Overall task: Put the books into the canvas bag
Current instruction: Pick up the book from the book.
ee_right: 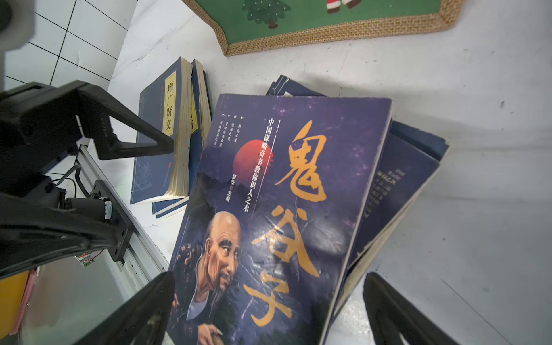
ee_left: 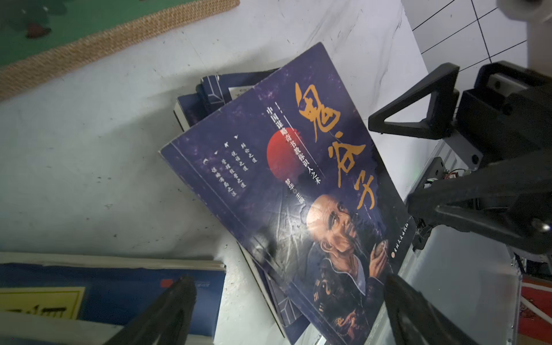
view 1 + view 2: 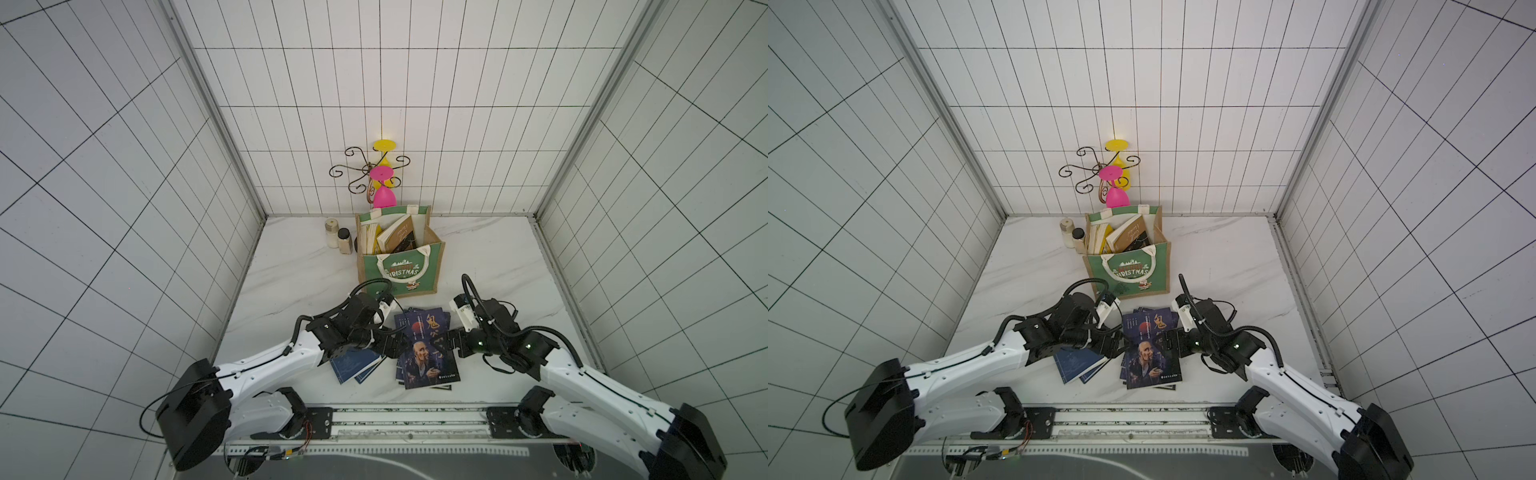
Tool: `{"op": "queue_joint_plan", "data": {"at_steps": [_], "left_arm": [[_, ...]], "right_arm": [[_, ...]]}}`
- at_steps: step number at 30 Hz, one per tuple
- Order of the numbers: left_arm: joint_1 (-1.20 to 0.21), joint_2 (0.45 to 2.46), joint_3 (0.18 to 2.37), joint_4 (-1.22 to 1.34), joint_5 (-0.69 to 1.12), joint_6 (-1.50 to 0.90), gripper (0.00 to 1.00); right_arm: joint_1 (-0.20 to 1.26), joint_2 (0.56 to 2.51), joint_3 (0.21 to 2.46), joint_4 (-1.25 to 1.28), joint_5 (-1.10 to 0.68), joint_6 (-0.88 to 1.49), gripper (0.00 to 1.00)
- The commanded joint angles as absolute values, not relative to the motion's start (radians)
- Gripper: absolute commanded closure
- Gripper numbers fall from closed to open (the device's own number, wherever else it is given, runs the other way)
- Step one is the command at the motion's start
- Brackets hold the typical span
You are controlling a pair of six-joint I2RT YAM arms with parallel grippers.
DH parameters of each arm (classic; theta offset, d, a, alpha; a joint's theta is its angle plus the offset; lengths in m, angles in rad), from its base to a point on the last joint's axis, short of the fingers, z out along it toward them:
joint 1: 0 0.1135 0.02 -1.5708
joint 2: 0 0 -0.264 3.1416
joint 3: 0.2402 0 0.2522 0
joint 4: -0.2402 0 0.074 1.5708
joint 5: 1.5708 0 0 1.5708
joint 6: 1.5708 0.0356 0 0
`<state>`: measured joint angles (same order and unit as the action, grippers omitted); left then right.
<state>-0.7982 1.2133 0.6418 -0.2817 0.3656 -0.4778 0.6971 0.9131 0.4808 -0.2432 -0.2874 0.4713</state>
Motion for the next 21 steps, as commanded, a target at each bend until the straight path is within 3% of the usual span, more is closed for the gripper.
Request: {"op": "queue_joint_plan", "data": {"at_steps": [1, 7, 12, 18, 21], "left_arm": [[-0.791, 1.293, 0.64, -0.113, 0.401, -0.55, 0.03], [-0.76, 1.39, 0.621, 0.004, 0.426, -0.594, 0.03], [-0.75, 1.372, 0.614, 0.044, 0.448, -0.603, 0.17], [-0.751, 1.405, 0.624, 0.074, 0.475, -0.603, 0.14], [-0.75, 1.4, 0.62, 0.088, 0.474, -0.61, 0.19]], "right_arm": [[0.708, 0.911, 0.427, -0.164, -0.295, 0.486, 0.01], [0.71, 0.914, 0.399, -0.118, -0.335, 0.478, 0.01], [0.712, 0.922, 0.373, -0.084, -0.365, 0.477, 0.01], [0.716, 0.968, 0.353, -0.023, -0.402, 0.482, 0.01], [0.722, 0.975, 0.348, -0.001, -0.408, 0.483, 0.01]]}}
